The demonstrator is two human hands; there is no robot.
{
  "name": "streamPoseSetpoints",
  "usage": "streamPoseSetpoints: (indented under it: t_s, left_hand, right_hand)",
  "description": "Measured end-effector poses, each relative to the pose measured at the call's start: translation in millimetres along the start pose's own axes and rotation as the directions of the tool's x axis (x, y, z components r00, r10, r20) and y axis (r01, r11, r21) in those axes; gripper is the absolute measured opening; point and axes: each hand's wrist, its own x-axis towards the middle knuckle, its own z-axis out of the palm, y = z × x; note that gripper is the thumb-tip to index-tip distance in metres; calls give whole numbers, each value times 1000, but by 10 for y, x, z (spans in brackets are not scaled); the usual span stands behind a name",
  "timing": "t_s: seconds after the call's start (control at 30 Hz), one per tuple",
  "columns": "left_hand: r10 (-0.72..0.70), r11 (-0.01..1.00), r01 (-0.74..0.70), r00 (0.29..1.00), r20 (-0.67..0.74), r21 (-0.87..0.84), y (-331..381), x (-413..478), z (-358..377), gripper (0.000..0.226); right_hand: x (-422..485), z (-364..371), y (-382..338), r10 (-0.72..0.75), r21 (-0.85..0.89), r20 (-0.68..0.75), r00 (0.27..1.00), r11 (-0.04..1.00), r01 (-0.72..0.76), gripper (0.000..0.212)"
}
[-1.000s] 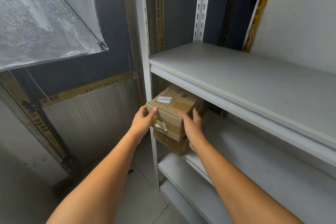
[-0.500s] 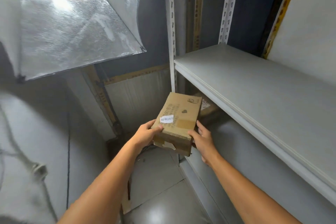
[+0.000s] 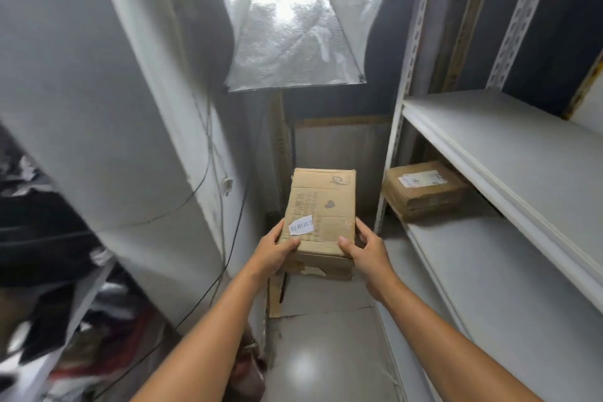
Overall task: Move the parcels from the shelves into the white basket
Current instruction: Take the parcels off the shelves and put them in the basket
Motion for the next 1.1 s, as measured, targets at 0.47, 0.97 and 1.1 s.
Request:
streamPoseSetpoints:
  t_s: [0.47,0.97,1.1]
  left_hand:
    - [-51,994,8,911,-408,-108,-1150,-2709,-421,63]
    - [-321,945,107,492,-809,-310,-1902,-5141,-832,51]
    - [-398,916,106,341,-851,-386,-2168,-5642,-1276,67]
  right_hand:
    - [-2064,897,413,72,-23,420,904,997,-69,64]
    - [-3493,2489,785,159,-170,852,499,985,-23,51]
    - [-3870,3246,835,153,-176,918,367,984,30,49]
